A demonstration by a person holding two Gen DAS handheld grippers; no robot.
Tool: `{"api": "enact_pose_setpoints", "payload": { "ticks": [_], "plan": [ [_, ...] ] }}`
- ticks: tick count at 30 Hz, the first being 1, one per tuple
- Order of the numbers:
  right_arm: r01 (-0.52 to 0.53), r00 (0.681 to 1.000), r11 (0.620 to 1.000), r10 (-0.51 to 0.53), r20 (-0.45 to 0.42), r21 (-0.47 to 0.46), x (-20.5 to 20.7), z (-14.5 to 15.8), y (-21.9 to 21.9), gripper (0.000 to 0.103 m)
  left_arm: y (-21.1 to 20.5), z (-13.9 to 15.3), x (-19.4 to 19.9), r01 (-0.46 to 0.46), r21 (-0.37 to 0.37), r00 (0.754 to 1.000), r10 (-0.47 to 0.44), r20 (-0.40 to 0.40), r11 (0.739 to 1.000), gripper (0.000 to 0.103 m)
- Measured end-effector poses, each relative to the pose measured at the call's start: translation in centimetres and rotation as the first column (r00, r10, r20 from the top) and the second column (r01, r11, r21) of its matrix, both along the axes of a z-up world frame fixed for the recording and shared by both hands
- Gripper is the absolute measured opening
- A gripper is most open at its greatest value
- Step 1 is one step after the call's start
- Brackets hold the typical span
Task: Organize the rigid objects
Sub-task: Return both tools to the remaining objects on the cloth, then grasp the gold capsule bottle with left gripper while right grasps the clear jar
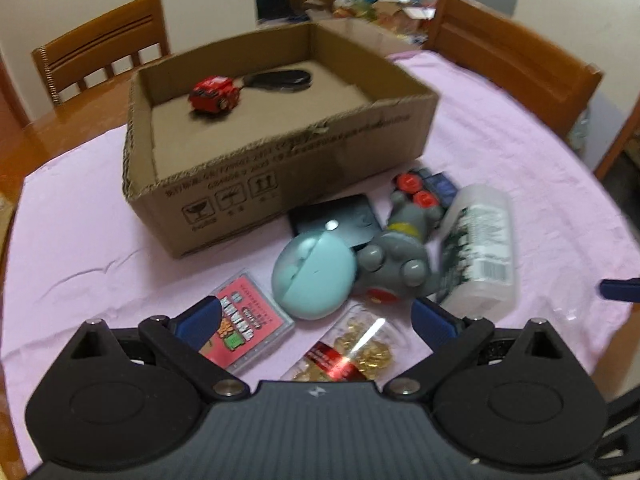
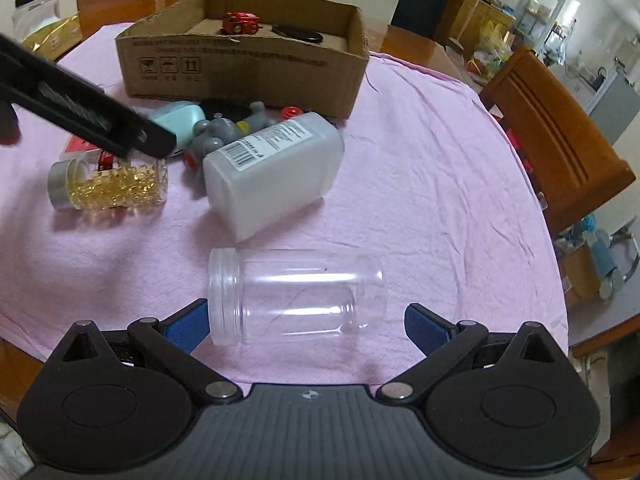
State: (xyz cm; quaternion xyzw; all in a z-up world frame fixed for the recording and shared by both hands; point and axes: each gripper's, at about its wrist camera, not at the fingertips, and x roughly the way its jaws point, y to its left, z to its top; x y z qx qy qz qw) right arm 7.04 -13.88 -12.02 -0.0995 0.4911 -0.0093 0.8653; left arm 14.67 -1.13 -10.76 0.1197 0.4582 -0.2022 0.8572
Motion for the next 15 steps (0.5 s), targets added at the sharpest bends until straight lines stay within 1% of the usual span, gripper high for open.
{"api": "enact_pose_setpoints", "payload": {
  "ticks": [1,4,6,11,15],
  "plan": [
    [0.001,1.0,1.0,-0.001,-0.002,0.006,0.1,-0.1,-0.2,0.103,0.1,-0.2,-0.1,-0.008,0.009,1.0,0.008,0.001,1.0,0.101],
    [-0.009,1.0,1.0,0.009,-0.003,0.02,0.6,-0.3,-0.7,0.103,0.9,-0.2,-0.5,-0.032,-0.009,0.999,0.032,-0.017,0.999,0.101],
    [-0.018,1.0,0.999,0.018,-0.009,0.032,0.7,-0.5,-1.0,0.103,1.5,-0.1,-0.9,-0.052,-0.001,0.998,0.052,-0.019,0.999,0.101],
    [-0.049,0.998,0.996,0.052,-0.04,0.074,1.3,-1.2,-1.9,0.103,2.5,0.1,-2.4,-0.096,0.021,0.995,0.096,-0.013,0.995,0.101],
    [-0.08,0.994,0.993,0.086,-0.069,0.083,1.7,-2.0,-2.2,0.103,3.1,0.0,-3.6,-0.136,0.028,0.991,0.137,-0.013,0.99,0.101]
  ]
}}
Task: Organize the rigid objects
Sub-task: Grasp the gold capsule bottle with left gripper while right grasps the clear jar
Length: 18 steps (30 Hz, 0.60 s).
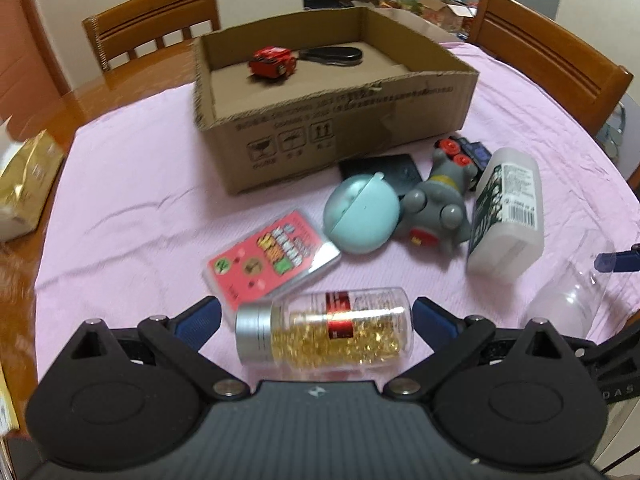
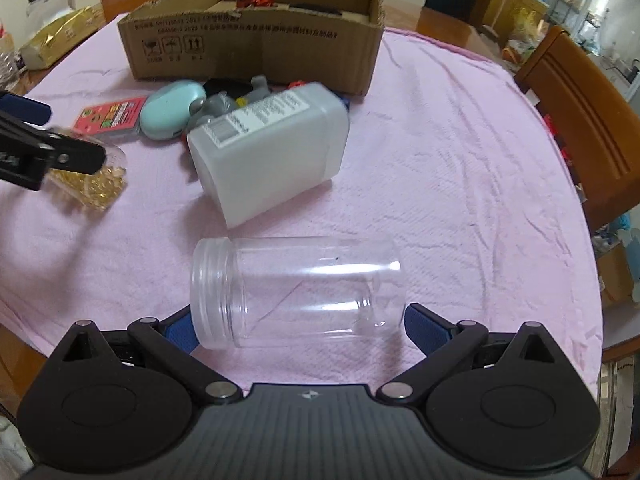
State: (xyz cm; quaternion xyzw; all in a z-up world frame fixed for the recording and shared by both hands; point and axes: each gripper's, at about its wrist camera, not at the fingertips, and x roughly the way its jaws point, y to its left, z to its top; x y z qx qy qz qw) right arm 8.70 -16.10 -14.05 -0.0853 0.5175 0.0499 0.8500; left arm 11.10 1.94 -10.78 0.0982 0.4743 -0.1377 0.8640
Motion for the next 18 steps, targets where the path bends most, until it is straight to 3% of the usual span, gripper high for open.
{"api": "enact_pose_setpoints", "payload": {
  "ticks": [6,14,18],
  "plan": [
    [0.001,0.999,0.997,0.002,-0.036,0.074,0.5,-0.6,-1.2,0.103,0.7,-1.3,-0.6,-0.044,0.002,0.999,0.044,-0.028,0.999,0.101],
    [-0.026,0.999,0.997,0.029,-0.04,0.07,0.7,-0.5,-1.1,0.103,1.2,-3.8,-0.1,-0.059,-0.02,0.996,0.057,-0.073,0.998,0.102],
    [-0.026,0.999,0.997,0.029,-0.04,0.07,0.7,-0.5,-1.1,0.103,1.2,-3.9,-0.2,-0.039,-0.022,0.998,0.038,-0.046,0.999,0.102]
  ]
}}
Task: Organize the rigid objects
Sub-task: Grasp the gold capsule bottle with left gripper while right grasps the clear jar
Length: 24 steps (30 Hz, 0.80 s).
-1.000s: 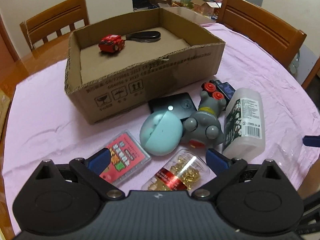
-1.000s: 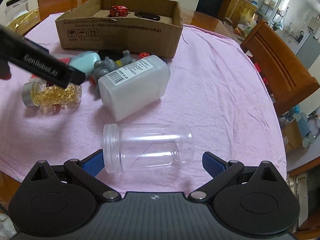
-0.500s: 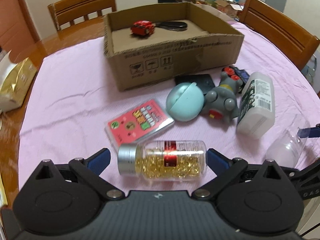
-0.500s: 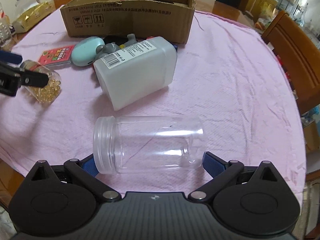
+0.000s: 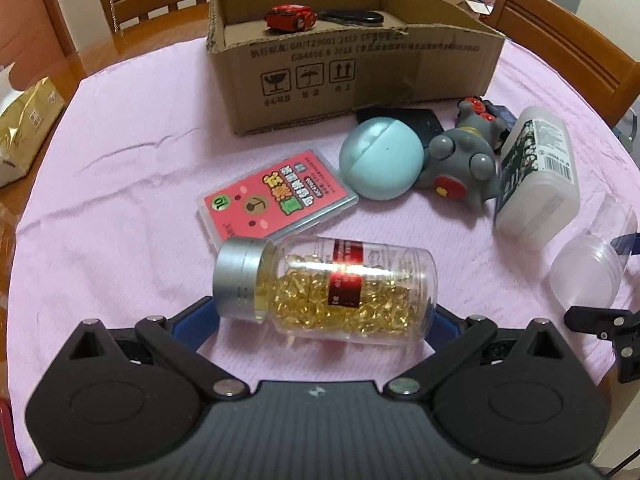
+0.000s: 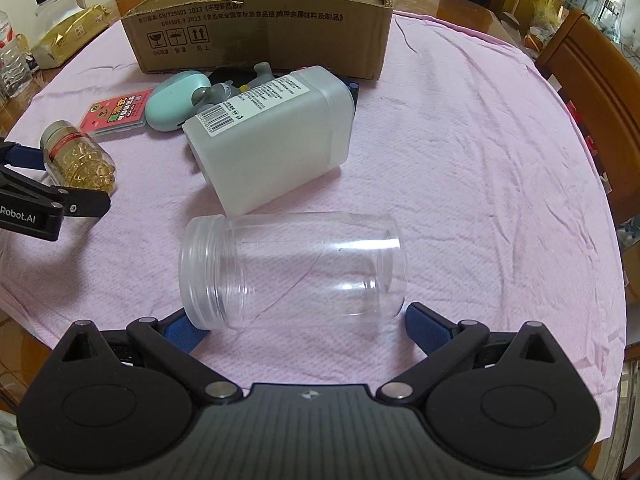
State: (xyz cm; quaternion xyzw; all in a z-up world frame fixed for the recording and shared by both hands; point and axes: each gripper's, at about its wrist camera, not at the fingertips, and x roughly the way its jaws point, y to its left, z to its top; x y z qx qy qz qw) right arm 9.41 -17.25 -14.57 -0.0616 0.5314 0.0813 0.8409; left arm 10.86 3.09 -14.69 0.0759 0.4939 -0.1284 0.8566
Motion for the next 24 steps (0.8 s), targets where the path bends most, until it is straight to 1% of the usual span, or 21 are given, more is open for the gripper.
{"api": "enact_pose_setpoints", "payload": {
  "ticks": [6,9,12,14,18,22,24],
  "plan": [
    [-0.002,1.0,1.0,0.002,0.03,0.006,-0.3,-0.1,0.1,0.103,-0.2,0.0,0.1,-0.009,0.004,1.0,0.009,0.004,1.0,0.102],
    [-0.004,1.0,1.0,0.004,0.027,0.005,-0.1,-0.1,0.2,0.103,-0.6,0.3,-0.1,-0.003,0.023,1.0,0.003,0.015,1.0,0.102],
    [-0.001,1.0,1.0,0.001,0.009,0.0,0.5,0.0,0.4,0.103,-0.7,0.9,-0.3,0.007,0.018,1.0,-0.007,0.028,1.0,0.102],
    [0.006,1.0,1.0,-0.006,0.006,0.002,0.7,0.2,0.4,0.103,-0.8,1.2,-0.4,0.009,0.019,0.999,-0.01,0.04,1.0,0.101],
    [0.013,0.999,0.999,-0.013,0.03,0.03,1.2,1.2,0.4,0.103,-1.0,1.5,-0.5,0.016,0.032,0.999,-0.017,0.05,0.999,0.1],
    [-0.012,0.999,1.0,0.012,0.052,0.001,1.5,1.6,1.0,0.103,-0.9,1.6,-0.6,0.02,0.036,0.999,-0.022,0.043,0.999,0.1],
    [-0.022,0.998,1.0,0.022,0.054,-0.006,1.6,1.7,1.3,0.103,-0.9,1.6,-0.5,0.018,0.042,0.999,-0.02,0.042,0.999,0.098]
  ]
}}
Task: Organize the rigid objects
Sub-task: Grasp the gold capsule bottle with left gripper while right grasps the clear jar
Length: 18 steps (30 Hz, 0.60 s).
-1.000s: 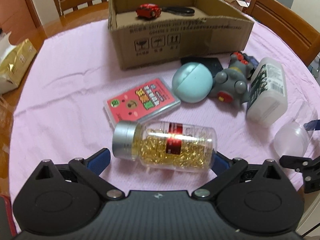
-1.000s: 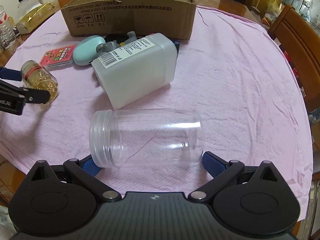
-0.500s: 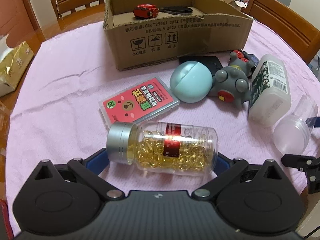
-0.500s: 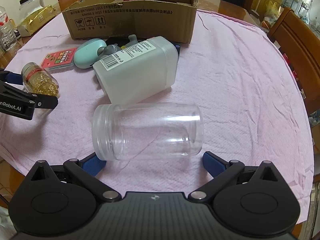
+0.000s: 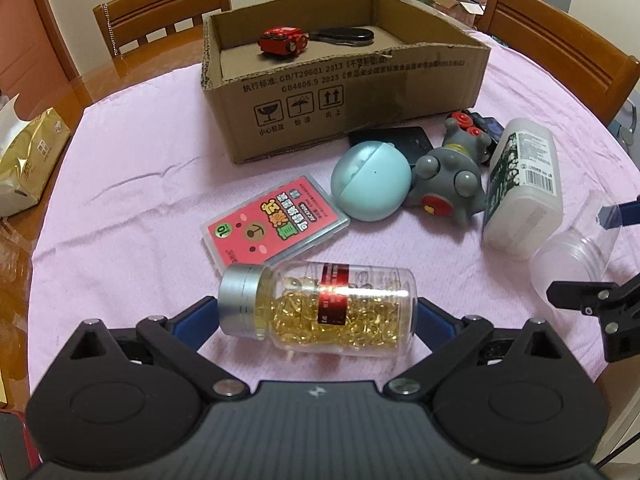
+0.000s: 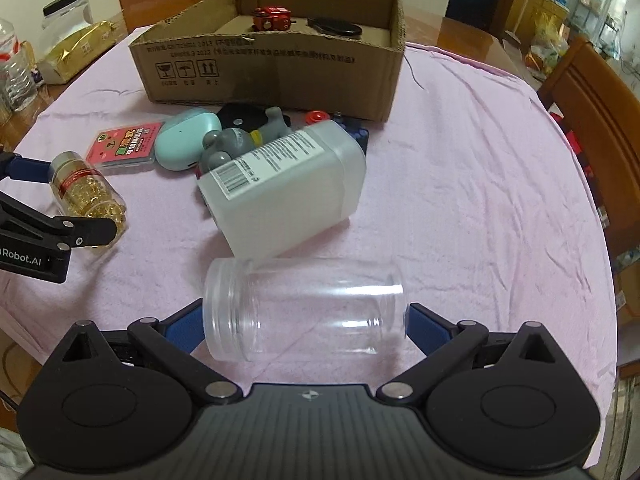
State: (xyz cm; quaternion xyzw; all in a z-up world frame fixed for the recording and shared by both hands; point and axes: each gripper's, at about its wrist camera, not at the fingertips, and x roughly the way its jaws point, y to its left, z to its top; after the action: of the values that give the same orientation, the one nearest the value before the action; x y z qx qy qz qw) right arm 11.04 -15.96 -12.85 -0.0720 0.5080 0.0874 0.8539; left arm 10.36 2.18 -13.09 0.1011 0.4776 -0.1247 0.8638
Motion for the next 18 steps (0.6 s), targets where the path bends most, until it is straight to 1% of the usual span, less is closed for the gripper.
{"api": "enact_pose_setpoints", "payload": {
  "ticks": [1,5,7,9,10,18],
  "plan": [
    [-0.001,1.0,1.0,0.001,0.003,-0.003,0.04,0.09,0.07,0.103,0.02,0.05,0.06,-0.002,0.001,1.0,0.002,-0.002,1.0,0.096],
    [-0.015,1.0,1.0,0.016,0.01,-0.022,0.26,0.36,0.37,0.102,0.19,0.13,0.38,-0.002,-0.01,1.0,0.002,-0.005,1.0,0.096],
    [-0.023,1.0,0.999,0.023,0.003,-0.032,0.34,0.33,0.55,0.098,0.2,0.19,0.53,0.002,-0.017,1.0,-0.002,-0.01,1.0,0.093],
    [-0.025,1.0,0.999,0.025,0.0,-0.043,0.35,0.4,0.65,0.097,0.11,0.25,0.54,0.007,-0.013,1.0,-0.007,-0.012,1.0,0.093],
    [-0.029,1.0,0.999,0.029,-0.004,-0.046,0.36,0.41,0.71,0.094,0.05,0.25,0.57,0.008,-0.01,1.0,-0.008,-0.015,1.0,0.093],
    [-0.042,0.999,0.998,0.04,-0.032,-0.048,0.51,0.89,0.68,0.094,0.09,0.83,0.78,0.034,-0.007,0.998,-0.035,-0.054,0.999,0.092]
  ]
}}
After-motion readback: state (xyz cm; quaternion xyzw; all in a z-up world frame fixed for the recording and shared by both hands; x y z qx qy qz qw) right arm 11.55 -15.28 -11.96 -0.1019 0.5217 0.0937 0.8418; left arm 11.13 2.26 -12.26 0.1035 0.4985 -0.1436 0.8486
